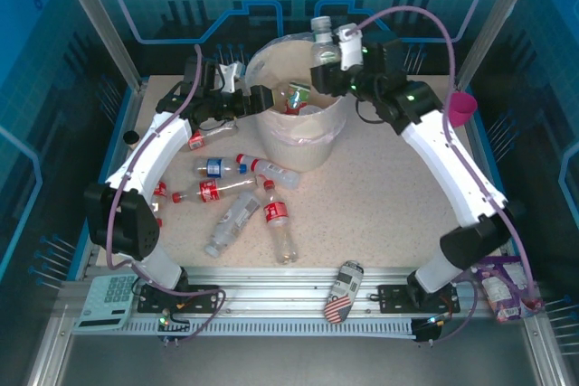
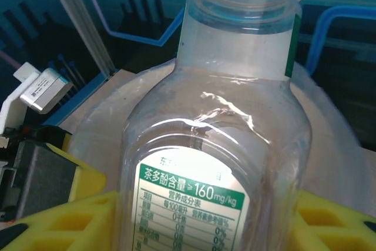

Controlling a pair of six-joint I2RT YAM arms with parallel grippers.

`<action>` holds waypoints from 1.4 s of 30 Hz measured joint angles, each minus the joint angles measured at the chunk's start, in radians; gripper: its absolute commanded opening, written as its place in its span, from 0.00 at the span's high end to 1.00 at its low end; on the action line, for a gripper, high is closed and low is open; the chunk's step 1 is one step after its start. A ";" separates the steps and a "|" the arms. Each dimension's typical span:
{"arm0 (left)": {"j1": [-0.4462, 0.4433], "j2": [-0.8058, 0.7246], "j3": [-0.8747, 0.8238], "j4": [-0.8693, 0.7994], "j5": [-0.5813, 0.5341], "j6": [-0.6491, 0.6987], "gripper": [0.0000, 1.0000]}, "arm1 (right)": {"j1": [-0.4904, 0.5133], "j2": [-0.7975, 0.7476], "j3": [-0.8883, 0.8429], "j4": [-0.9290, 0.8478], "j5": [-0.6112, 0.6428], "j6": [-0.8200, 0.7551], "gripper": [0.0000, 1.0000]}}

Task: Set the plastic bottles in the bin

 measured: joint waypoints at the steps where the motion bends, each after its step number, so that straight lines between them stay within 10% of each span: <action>1: 0.000 0.000 0.000 0.000 0.000 0.000 0.01 | 0.005 0.030 0.024 -0.014 -0.006 -0.001 0.48; 26: 0.000 -0.006 0.000 -0.012 -0.002 0.007 0.01 | 0.034 0.538 0.542 -0.423 0.009 -0.168 0.46; 42: 0.000 -0.010 0.000 -0.024 -0.002 0.007 0.01 | 0.029 0.566 0.542 -0.472 0.016 -0.237 0.06</action>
